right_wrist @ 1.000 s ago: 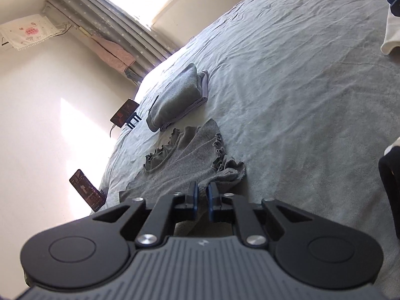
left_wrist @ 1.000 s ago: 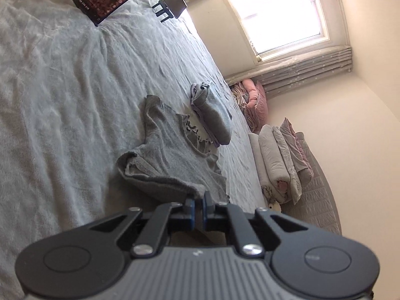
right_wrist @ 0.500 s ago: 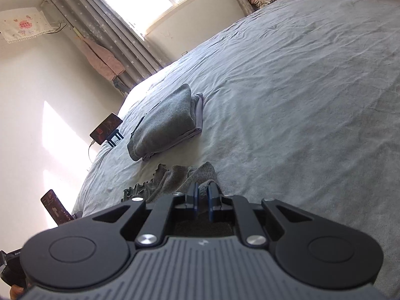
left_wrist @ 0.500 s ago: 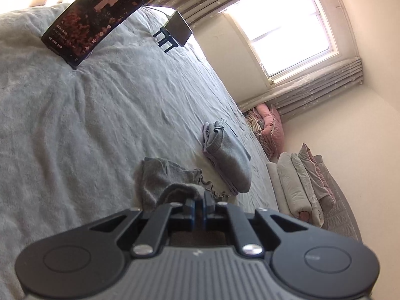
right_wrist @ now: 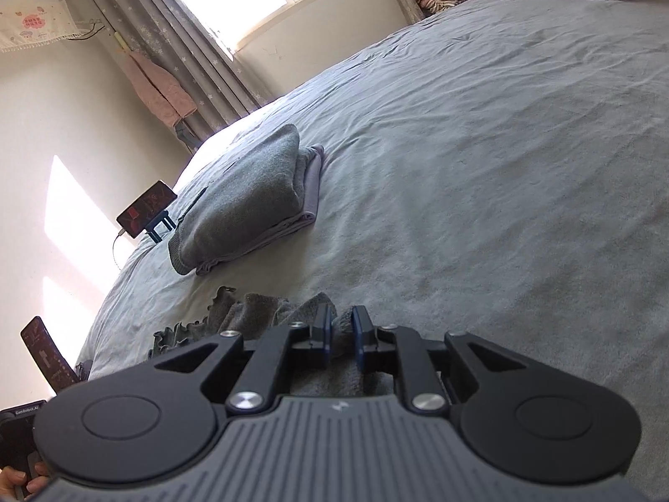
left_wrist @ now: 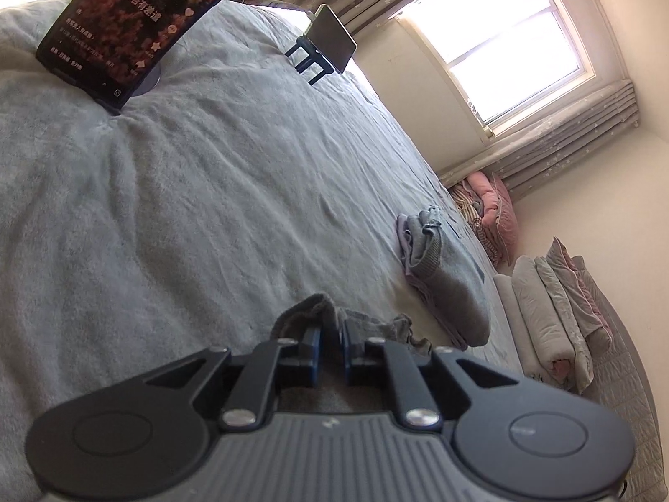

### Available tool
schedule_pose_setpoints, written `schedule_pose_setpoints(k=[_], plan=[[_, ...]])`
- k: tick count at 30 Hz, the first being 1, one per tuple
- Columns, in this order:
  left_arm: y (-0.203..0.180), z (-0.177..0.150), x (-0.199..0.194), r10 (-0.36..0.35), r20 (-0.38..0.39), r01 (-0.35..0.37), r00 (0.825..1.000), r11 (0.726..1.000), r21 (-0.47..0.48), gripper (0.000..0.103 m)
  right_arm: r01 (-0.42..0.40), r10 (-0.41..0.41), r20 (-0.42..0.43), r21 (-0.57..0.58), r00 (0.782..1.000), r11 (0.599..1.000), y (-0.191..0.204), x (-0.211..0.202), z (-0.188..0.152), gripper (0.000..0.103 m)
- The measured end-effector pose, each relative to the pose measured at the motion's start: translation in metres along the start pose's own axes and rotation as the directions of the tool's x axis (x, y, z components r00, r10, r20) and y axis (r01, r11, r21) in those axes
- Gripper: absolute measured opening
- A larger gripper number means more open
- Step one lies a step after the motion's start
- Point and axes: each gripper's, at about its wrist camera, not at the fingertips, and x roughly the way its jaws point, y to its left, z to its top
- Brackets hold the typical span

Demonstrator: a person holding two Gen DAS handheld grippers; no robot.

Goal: Fold clothes
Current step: 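Grasp the sweater side edge with both grippers and fold it across the body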

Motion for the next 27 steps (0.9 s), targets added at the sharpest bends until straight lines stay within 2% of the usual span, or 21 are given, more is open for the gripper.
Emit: schedule_pose_setpoints(k=[1,2,3,4,5,6,11,15,17,19,20,21,22,23,27], plan=[[0.001,0.001,-0.001,-0.023,-0.006,0.023,1.0,1.0,0.002,0.032,-0.018,0.018,0.007,0.002,1.0,1.0,-0.002,-0.001,0.001,0.017],[0.001,0.002,-0.004,-0.045,0.002,0.045,0.999,0.999,0.011,0.048,-0.034,0.034,0.016,0.0,0.999,0.999,-0.004,-0.004,0.003,0.021],[0.0,0.004,-0.008,-0.047,0.016,0.047,0.999,0.998,0.034,0.055,-0.05,0.05,0.026,-0.002,0.998,0.999,-0.006,-0.007,0.005,0.025],[-0.001,0.005,-0.012,-0.05,0.029,0.048,0.998,0.997,0.057,0.058,-0.06,0.06,0.037,-0.009,0.998,0.998,-0.008,-0.01,0.006,0.039],[-0.003,0.006,-0.014,-0.043,0.032,0.04,0.999,0.996,0.086,0.064,-0.059,0.06,0.049,-0.02,0.997,0.998,-0.008,-0.013,0.007,0.048],[-0.004,0.008,-0.015,-0.037,0.036,0.032,0.999,0.993,0.115,0.068,-0.06,0.062,0.055,-0.034,0.997,0.998,-0.009,-0.015,0.008,0.049],[-0.012,0.012,-0.012,0.003,0.028,-0.011,1.0,0.965,0.261,0.072,-0.065,0.068,0.02,-0.144,0.997,0.987,-0.003,-0.007,0.008,0.049],[-0.02,0.011,0.005,0.057,0.021,-0.061,0.998,0.916,0.397,0.071,-0.051,0.051,-0.008,-0.243,0.999,0.969,0.005,0.011,0.005,0.049],[-0.023,0.009,0.013,0.079,0.027,-0.083,0.997,0.887,0.455,0.069,-0.039,0.038,-0.009,-0.292,0.999,0.955,0.008,0.019,0.003,0.049],[-0.027,0.007,0.019,0.081,0.029,-0.085,0.996,0.86,0.503,0.054,-0.033,0.036,0.002,-0.329,0.999,0.944,0.012,0.023,0.0,0.047],[-0.028,0.006,0.022,0.077,0.017,-0.075,0.997,0.854,0.515,0.035,-0.032,0.037,0.009,-0.346,0.999,0.938,0.014,0.024,-0.001,0.033],[-0.03,0.004,0.024,0.071,0.008,-0.065,0.997,0.849,0.525,0.015,-0.03,0.039,0.015,-0.362,0.999,0.932,0.015,0.025,-0.003,0.025],[-0.031,0.002,0.023,0.062,0.014,-0.06,0.998,0.84,0.539,0.008,-0.029,0.04,0.022,-0.378,0.999,0.925,0.017,0.026,-0.005,0.016],[-0.034,-0.002,0.02,0.047,0.037,-0.059,0.998,0.83,0.555,0.008,-0.027,0.041,0.029,-0.394,0.999,0.919,0.019,0.027,-0.006,0.01],[-0.043,-0.006,0.004,-0.018,0.124,-0.059,0.992,0.806,0.589,0.007,0.012,0.048,0.121,-0.454,0.992,0.891,0.03,0.014,-0.011,0.008]])
